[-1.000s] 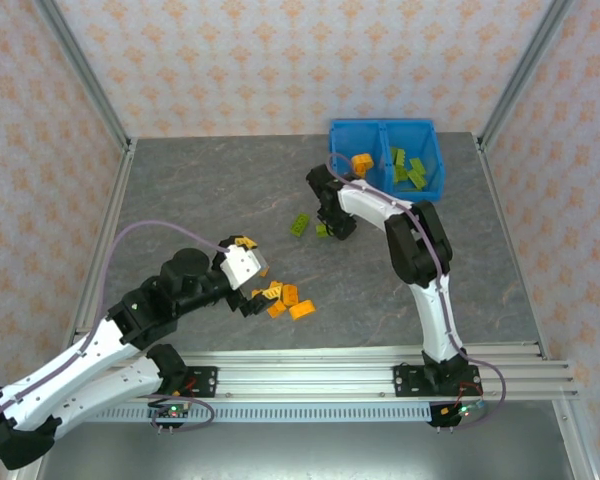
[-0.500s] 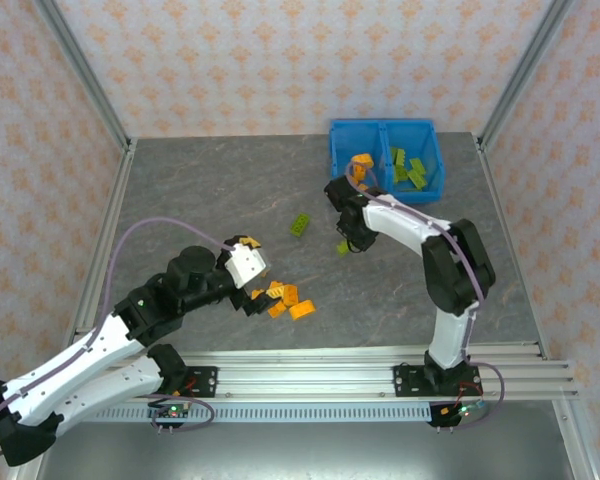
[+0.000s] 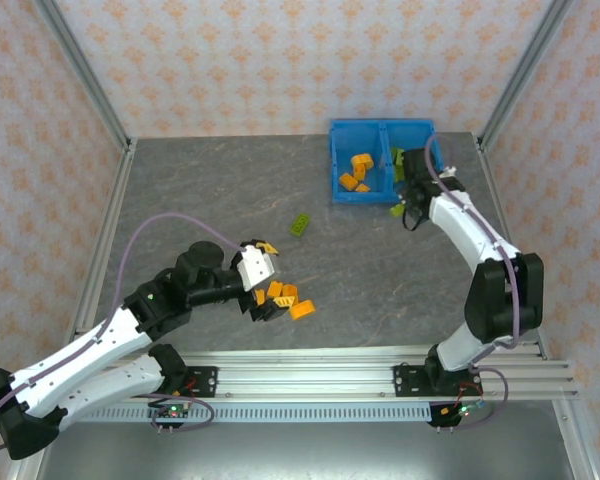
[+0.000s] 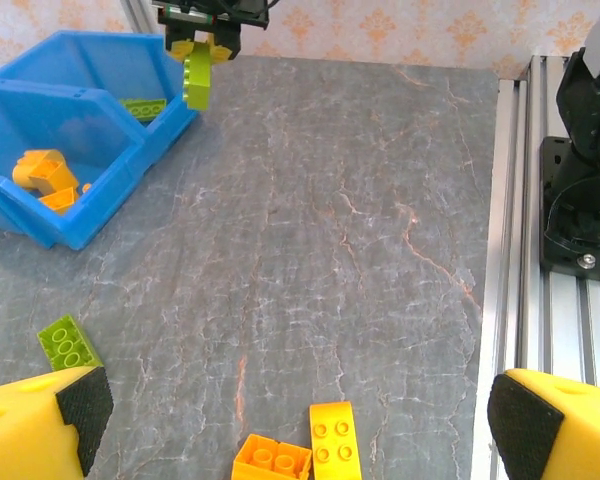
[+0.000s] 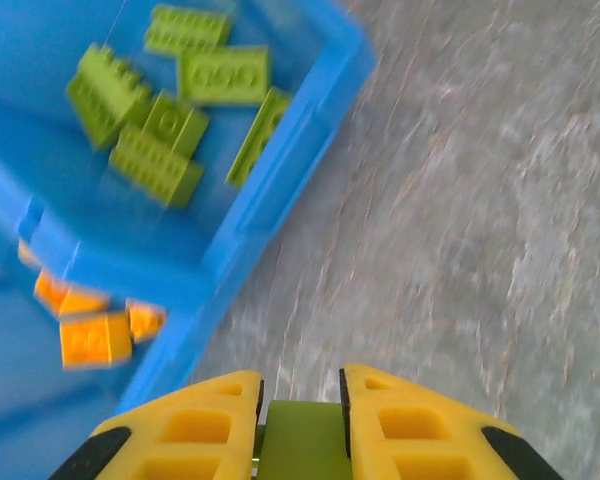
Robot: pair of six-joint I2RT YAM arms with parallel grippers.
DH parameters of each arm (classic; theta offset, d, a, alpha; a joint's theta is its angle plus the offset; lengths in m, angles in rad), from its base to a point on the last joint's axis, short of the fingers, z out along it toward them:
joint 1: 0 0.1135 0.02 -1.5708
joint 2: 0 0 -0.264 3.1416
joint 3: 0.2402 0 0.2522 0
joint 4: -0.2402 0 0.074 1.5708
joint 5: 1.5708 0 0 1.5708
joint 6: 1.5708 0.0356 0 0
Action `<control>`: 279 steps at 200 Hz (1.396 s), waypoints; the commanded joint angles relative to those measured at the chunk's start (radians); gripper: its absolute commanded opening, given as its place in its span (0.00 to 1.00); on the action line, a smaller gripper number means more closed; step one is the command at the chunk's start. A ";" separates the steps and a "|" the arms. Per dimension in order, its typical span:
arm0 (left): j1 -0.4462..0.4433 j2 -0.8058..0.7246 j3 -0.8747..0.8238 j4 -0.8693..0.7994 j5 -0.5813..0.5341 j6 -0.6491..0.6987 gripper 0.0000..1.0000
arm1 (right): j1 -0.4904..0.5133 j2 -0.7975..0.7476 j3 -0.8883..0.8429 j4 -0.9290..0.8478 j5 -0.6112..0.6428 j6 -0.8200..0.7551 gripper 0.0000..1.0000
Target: Sort the legos into containers by color
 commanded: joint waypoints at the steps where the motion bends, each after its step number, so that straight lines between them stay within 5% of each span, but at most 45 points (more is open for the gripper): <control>1: -0.006 -0.012 0.037 0.012 -0.035 -0.009 1.00 | -0.056 0.092 0.109 0.020 -0.023 -0.034 0.21; 77: -0.007 -0.010 0.050 -0.020 -0.093 -0.019 1.00 | -0.078 0.492 0.579 -0.121 0.244 -0.120 0.23; 137: -0.008 0.058 0.100 -0.034 -0.179 -0.124 1.00 | -0.077 0.688 0.904 -0.306 0.232 -0.207 0.49; 165: -0.007 0.138 0.140 -0.030 -0.329 -0.372 1.00 | -0.071 0.578 0.763 -0.267 0.179 -0.201 0.50; 190: 0.001 0.267 0.263 -0.193 -0.536 -0.664 1.00 | -0.052 0.405 0.527 -0.188 0.129 -0.188 0.50; 230: 0.033 0.410 0.273 -0.355 -0.647 -0.940 1.00 | 0.022 0.061 0.153 -0.077 0.006 -0.283 0.56; 254: 0.081 0.472 0.243 -0.398 -0.636 -1.053 1.00 | 0.048 -0.129 -0.021 -0.022 -0.310 -0.389 0.64; 279: 0.163 0.508 0.201 -0.371 -0.597 -1.065 1.00 | 0.121 -0.276 -0.168 0.086 -0.657 -0.390 0.89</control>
